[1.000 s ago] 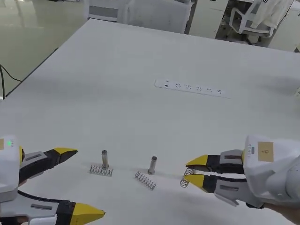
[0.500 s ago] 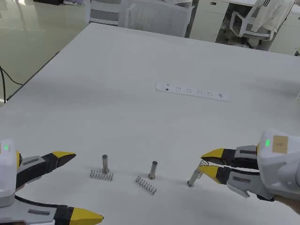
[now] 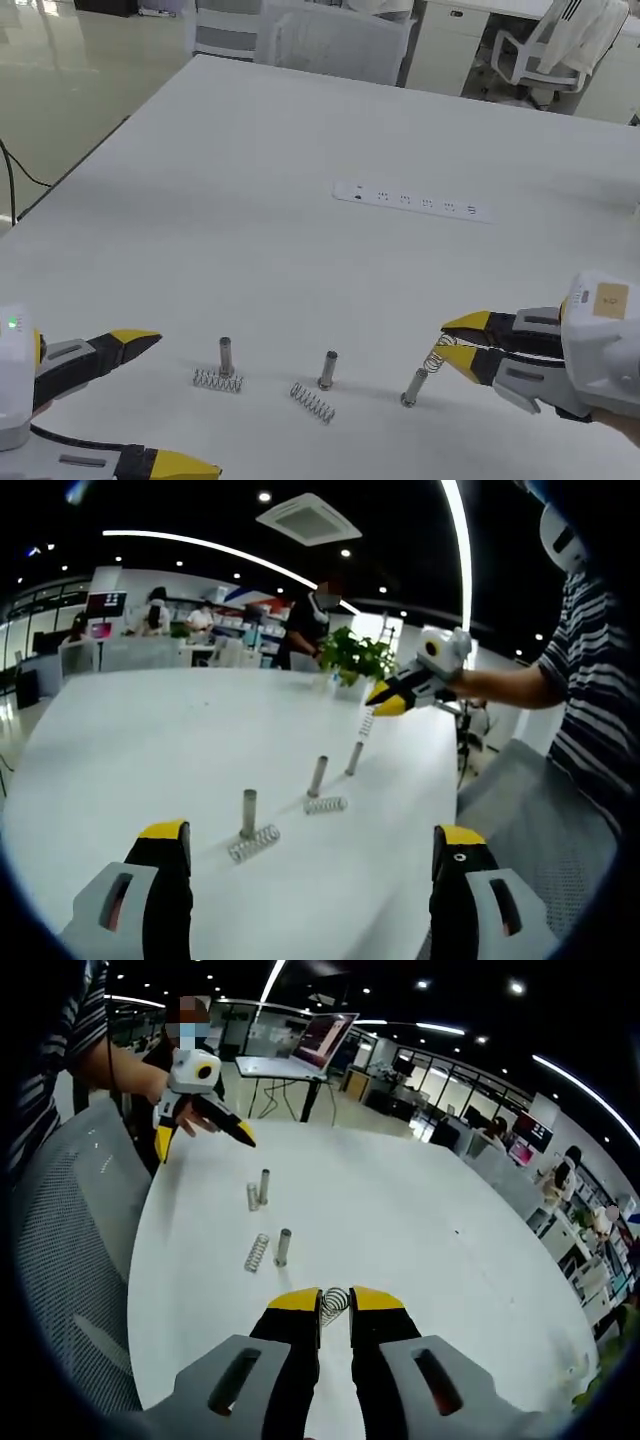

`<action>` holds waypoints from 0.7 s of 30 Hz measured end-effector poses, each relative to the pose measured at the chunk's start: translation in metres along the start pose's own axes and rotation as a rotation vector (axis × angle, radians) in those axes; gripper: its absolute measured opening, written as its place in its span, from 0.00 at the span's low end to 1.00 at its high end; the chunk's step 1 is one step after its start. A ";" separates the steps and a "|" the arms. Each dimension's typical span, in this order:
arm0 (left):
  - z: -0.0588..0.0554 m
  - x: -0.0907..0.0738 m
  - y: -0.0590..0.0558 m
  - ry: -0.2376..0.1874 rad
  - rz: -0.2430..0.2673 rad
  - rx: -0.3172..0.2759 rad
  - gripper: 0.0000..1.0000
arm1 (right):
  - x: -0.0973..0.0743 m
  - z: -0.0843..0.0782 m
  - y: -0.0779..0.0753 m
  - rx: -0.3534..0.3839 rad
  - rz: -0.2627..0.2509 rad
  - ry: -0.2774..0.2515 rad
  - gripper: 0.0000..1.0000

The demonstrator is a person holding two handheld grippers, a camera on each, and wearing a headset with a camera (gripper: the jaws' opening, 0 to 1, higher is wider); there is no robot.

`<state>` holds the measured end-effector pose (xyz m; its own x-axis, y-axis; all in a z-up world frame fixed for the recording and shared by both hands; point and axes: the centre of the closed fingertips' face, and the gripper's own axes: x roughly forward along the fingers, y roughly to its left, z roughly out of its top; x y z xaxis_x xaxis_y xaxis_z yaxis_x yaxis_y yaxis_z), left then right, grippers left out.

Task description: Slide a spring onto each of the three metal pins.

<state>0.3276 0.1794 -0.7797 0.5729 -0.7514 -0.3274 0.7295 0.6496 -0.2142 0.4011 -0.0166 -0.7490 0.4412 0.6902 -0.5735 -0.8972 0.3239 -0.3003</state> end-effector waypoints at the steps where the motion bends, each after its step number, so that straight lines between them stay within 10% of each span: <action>1: 0.000 0.000 0.000 0.001 -0.002 0.001 0.98 | 0.000 0.000 0.000 0.001 0.001 -0.001 0.08; 21: -0.001 -0.001 0.001 0.004 0.007 -0.002 0.98 | 0.003 0.000 -0.001 0.015 0.006 0.001 0.08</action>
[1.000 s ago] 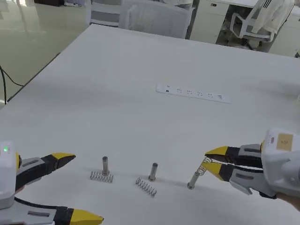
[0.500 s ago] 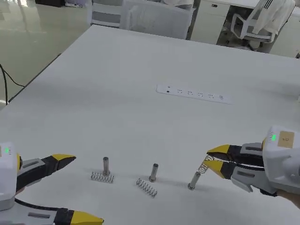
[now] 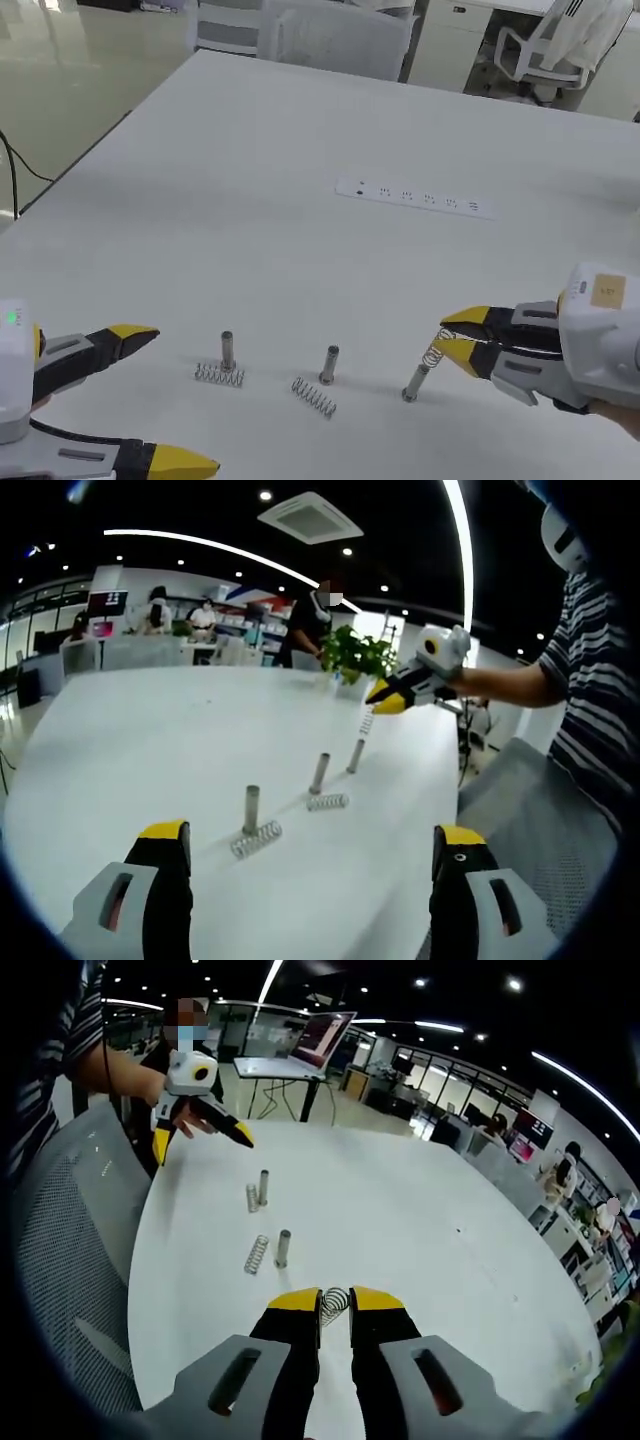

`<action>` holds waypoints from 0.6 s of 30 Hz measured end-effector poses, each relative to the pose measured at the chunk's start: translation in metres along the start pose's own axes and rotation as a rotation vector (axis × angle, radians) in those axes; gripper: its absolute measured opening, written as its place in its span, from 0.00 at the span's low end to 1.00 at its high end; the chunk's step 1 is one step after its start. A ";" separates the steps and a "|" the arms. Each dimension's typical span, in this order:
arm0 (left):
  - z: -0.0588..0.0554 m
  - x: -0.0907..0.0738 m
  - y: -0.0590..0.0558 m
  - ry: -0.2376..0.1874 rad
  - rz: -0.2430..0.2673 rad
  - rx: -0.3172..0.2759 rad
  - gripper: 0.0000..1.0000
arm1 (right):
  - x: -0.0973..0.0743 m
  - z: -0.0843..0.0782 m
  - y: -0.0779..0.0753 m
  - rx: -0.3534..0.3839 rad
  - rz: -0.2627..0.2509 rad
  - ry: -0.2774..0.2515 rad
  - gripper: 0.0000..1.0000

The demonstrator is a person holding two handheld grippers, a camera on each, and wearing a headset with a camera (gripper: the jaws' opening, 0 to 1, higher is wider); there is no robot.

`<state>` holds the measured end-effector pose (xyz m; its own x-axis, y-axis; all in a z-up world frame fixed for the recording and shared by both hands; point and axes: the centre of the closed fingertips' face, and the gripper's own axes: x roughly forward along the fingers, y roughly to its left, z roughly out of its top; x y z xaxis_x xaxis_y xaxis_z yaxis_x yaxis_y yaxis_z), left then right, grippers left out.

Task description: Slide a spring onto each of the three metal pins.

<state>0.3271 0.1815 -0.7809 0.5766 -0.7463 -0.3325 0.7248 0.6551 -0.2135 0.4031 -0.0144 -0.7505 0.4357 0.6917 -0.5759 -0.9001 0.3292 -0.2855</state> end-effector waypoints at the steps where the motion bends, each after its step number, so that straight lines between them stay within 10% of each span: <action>1: 0.000 0.000 0.000 0.001 0.000 -0.001 0.98 | 0.000 0.000 0.000 0.002 0.001 -0.001 0.08; 18: -0.003 -0.001 0.001 0.006 0.005 -0.006 0.98 | 0.005 -0.004 0.004 0.009 0.014 0.010 0.08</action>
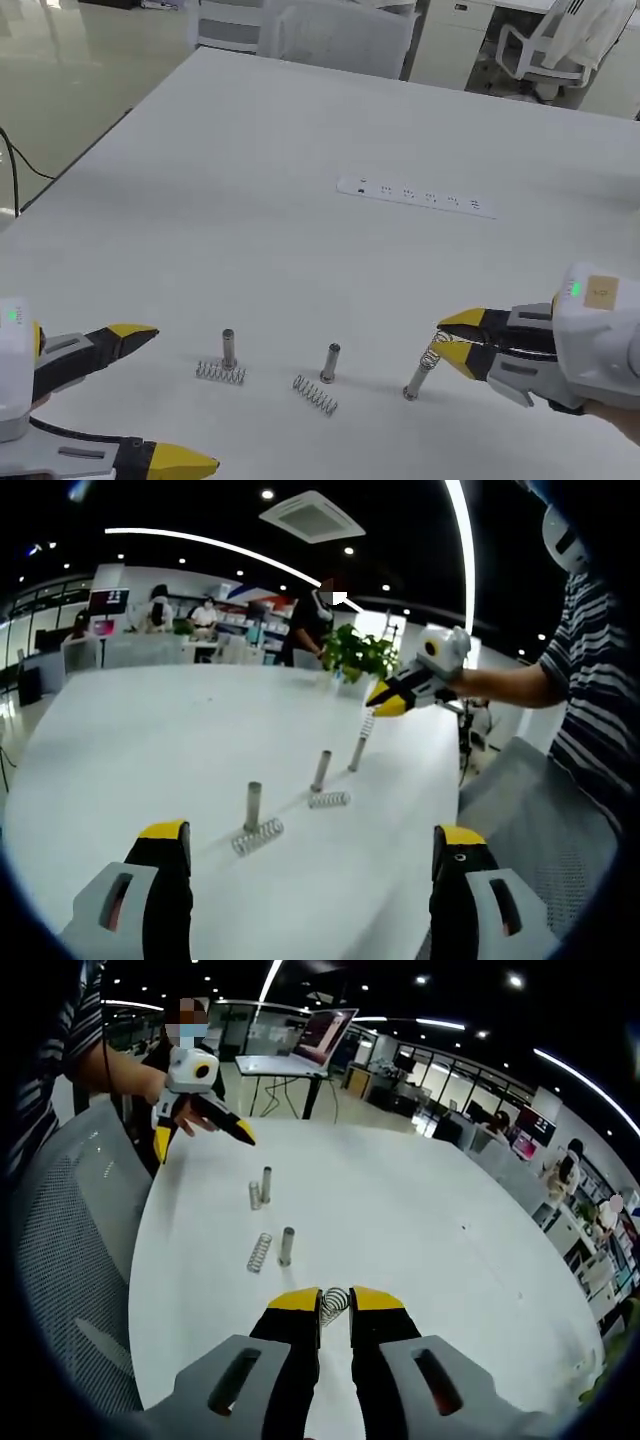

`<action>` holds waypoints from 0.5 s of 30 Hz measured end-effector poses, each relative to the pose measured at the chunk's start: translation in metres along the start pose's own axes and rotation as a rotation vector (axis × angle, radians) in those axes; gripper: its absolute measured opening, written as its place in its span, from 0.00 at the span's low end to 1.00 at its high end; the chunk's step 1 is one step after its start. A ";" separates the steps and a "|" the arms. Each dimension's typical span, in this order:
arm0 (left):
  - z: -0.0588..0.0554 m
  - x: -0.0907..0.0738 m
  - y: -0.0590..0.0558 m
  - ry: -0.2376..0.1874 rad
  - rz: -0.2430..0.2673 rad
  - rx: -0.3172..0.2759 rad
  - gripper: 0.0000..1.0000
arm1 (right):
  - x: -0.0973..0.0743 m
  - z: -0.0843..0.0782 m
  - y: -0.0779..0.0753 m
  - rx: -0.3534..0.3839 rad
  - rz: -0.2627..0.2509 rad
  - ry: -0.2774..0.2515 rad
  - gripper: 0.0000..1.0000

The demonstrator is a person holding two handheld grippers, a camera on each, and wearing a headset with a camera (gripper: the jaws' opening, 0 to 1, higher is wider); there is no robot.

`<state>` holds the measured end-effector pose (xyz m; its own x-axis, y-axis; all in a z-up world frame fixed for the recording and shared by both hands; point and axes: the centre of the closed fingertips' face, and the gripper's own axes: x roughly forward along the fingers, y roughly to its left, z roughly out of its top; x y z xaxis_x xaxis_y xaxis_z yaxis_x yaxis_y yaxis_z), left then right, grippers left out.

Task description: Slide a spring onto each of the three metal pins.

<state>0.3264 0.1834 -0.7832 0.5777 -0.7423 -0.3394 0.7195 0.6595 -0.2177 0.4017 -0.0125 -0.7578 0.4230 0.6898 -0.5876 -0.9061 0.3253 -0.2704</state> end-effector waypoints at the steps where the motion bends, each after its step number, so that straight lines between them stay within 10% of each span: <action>1: 0.000 0.000 0.000 0.001 0.001 0.002 0.98 | 0.000 0.000 0.000 -0.001 0.000 0.000 0.08; 15: -0.003 -0.001 0.000 0.009 0.005 -0.002 0.98 | 0.005 -0.005 0.002 0.006 0.006 0.009 0.08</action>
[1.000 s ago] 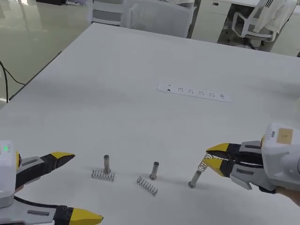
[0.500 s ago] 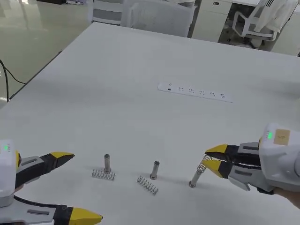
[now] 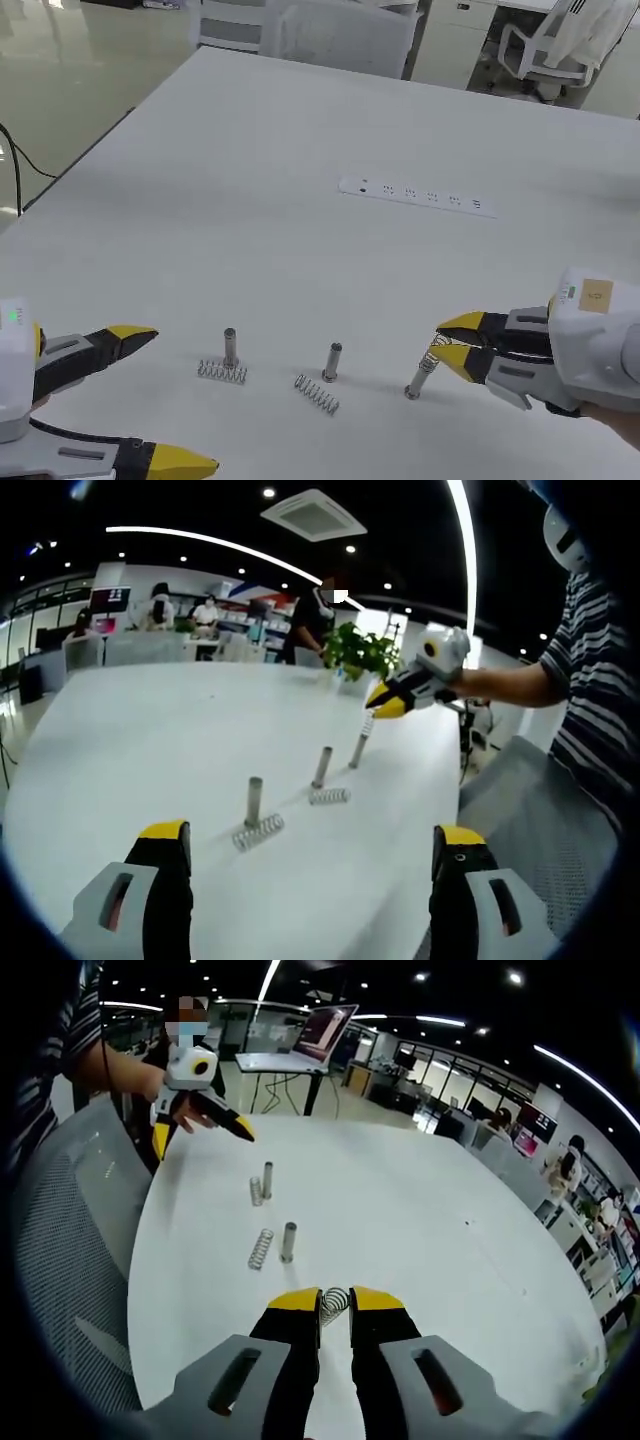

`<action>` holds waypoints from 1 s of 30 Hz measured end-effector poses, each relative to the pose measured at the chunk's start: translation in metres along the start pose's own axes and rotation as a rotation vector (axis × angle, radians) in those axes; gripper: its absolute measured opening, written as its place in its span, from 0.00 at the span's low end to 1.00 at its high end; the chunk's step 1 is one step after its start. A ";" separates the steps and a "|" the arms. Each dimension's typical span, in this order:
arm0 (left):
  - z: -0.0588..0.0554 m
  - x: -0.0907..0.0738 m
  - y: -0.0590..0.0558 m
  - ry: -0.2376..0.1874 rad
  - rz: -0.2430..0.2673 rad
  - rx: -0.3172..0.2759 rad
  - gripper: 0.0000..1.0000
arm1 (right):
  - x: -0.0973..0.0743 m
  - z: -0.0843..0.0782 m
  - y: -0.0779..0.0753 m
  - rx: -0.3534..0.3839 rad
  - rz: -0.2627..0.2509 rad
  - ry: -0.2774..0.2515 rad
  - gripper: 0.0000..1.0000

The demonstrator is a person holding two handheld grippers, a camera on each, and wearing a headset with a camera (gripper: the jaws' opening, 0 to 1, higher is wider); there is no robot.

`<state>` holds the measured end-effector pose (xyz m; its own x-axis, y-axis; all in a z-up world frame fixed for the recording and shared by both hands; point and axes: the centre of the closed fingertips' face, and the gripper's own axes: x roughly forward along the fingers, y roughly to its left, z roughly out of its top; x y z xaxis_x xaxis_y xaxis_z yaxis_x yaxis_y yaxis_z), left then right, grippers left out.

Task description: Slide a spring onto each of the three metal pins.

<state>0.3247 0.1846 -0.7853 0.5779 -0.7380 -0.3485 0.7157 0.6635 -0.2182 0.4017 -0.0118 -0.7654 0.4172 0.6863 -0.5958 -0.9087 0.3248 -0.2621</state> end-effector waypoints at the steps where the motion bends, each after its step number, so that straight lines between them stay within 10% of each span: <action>1: 0.000 0.000 0.000 0.001 0.000 -0.001 0.98 | 0.001 -0.001 0.000 -0.001 0.001 0.003 0.08; 30: -0.002 -0.001 0.004 0.001 0.010 -0.010 0.98 | 0.031 -0.041 0.012 0.007 0.061 0.100 0.08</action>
<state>0.3258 0.1883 -0.7874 0.5845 -0.7314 -0.3514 0.7061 0.6718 -0.2238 0.4028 -0.0132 -0.8178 0.3570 0.6367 -0.6835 -0.9323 0.2889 -0.2177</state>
